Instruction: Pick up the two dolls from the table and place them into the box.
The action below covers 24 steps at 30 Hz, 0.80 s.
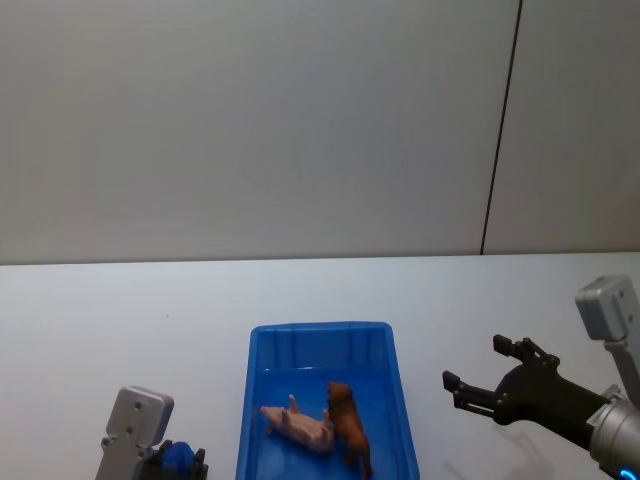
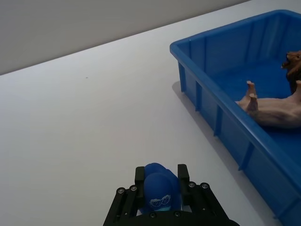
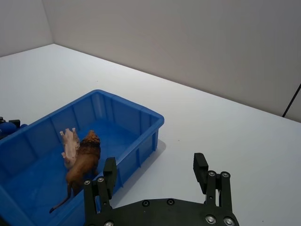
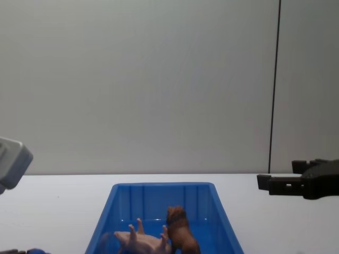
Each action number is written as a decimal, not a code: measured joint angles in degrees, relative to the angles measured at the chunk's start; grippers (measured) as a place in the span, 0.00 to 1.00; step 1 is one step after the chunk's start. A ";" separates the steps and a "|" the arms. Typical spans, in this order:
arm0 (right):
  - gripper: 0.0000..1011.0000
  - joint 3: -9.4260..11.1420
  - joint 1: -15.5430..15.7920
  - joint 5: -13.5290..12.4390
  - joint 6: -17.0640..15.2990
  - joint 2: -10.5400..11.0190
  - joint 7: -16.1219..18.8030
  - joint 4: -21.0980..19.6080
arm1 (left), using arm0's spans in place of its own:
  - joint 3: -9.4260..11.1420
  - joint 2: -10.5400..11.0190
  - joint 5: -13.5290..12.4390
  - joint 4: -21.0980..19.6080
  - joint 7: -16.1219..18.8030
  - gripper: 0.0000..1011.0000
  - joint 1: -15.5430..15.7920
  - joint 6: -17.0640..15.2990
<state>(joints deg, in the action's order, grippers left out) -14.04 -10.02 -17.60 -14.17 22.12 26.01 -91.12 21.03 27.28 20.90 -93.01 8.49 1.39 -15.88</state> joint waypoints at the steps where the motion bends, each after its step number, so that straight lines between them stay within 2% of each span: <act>1: 0.99 0.00 0.00 0.00 0.00 0.00 0.00 0.00 | -0.05 -0.01 -0.14 -0.04 -0.06 0.41 0.08 -0.04; 7: 0.99 0.00 0.00 0.00 0.00 0.00 0.00 0.00 | -0.46 -0.11 -1.49 -0.86 -0.53 0.37 0.82 -0.07; 15: 0.99 0.00 0.00 0.00 0.00 0.00 0.00 0.00 | -1.05 -0.72 -4.69 -2.48 -2.22 0.32 2.90 0.83; 24: 0.99 0.00 0.00 0.00 0.00 0.00 0.00 0.00 | -0.62 -3.22 -8.70 -2.37 -6.65 0.27 6.56 2.57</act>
<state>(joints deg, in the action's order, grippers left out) -14.04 -10.02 -17.60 -14.17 22.12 26.02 -91.12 20.42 24.06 12.19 -95.37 1.84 7.94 -13.31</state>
